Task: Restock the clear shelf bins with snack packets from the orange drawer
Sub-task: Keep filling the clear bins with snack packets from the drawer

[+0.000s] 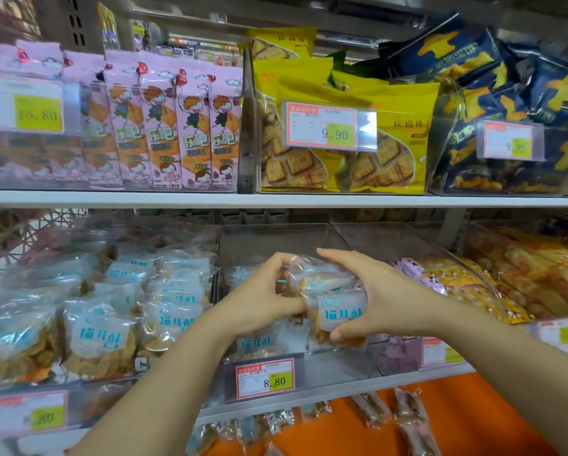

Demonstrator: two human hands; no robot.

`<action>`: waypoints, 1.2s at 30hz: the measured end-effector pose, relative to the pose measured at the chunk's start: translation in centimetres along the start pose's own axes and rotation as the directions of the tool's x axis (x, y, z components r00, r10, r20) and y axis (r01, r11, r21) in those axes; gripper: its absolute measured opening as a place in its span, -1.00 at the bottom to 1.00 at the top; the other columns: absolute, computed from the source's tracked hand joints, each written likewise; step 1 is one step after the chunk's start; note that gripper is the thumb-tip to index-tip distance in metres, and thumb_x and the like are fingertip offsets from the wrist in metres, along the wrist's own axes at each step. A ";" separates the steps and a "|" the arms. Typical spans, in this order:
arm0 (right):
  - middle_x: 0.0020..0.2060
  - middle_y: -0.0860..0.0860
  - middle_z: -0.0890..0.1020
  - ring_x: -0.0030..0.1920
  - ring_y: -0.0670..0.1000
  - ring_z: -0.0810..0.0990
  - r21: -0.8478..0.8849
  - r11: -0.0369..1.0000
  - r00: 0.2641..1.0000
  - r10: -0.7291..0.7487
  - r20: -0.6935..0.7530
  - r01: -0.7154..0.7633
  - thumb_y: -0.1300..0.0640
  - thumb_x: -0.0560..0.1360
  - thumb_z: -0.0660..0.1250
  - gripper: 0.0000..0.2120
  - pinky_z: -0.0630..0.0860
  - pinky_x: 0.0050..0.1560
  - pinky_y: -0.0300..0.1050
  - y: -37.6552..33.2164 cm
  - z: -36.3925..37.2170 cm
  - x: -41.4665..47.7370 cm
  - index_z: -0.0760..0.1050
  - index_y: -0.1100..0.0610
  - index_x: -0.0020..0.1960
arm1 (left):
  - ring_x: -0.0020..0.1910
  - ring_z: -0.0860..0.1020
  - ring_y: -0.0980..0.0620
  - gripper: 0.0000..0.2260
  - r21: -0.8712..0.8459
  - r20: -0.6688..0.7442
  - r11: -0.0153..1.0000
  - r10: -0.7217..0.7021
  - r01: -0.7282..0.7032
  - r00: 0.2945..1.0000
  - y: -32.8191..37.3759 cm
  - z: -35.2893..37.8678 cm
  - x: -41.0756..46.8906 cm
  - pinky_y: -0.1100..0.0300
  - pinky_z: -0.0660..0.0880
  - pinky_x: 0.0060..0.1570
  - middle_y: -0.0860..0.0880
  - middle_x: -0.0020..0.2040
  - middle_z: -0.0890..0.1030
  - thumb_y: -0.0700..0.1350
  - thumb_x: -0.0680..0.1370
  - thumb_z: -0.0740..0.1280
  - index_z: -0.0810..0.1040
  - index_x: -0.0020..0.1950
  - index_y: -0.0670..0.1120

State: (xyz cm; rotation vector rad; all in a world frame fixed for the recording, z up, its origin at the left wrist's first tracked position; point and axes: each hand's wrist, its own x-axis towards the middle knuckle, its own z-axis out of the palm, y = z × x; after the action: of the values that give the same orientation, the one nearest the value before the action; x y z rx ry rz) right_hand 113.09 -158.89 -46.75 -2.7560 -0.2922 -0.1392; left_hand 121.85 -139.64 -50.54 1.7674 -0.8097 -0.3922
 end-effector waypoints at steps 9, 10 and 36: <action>0.20 -0.19 0.39 0.17 -0.16 0.41 0.003 1.000 1.000 0.006 0.002 -0.006 -0.11 0.21 0.58 -0.28 0.37 0.20 -0.21 2.7 1.1 2.2 0.27 -0.25 0.25 | 0.20 0.52 0.07 -0.53 -0.072 -0.055 0.987 -0.145 0.141 0.988 -1.0 1.9 1.5 0.07 0.45 0.26 0.00 0.22 0.55 -0.35 0.51 0.26 0.34 0.31 0.08; 0.20 -0.17 0.41 0.17 -0.14 0.42 0.003 1.000 1.000 0.010 0.003 -0.010 -0.10 0.21 0.58 -0.28 0.38 0.21 -0.17 3.1 1.4 2.7 0.30 -0.22 0.26 | 0.27 0.47 0.07 -0.50 -0.027 -0.067 0.988 -0.151 0.150 0.986 -1.2 1.5 1.7 0.10 0.39 0.33 0.00 0.35 0.47 -0.30 0.53 0.26 0.30 0.41 0.07; 0.47 0.02 0.17 0.41 0.08 0.28 -0.086 0.978 0.972 0.202 0.120 -0.192 -0.13 0.25 0.55 0.02 0.32 0.31 -0.06 3.9 9.2 6.5 0.04 -0.05 0.53 | 0.50 0.14 -0.04 -0.52 0.788 -0.106 0.591 -0.145 0.172 0.984 -3.9 0.9 2.0 -0.14 0.11 0.46 0.02 0.53 0.19 0.06 0.61 0.18 0.17 0.52 0.14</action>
State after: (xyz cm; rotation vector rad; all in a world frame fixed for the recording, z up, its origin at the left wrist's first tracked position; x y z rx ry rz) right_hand 120.82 -157.92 -55.76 -2.8530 -0.0456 0.0806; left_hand 123.99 -141.04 -54.20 2.7059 -0.8726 -0.0965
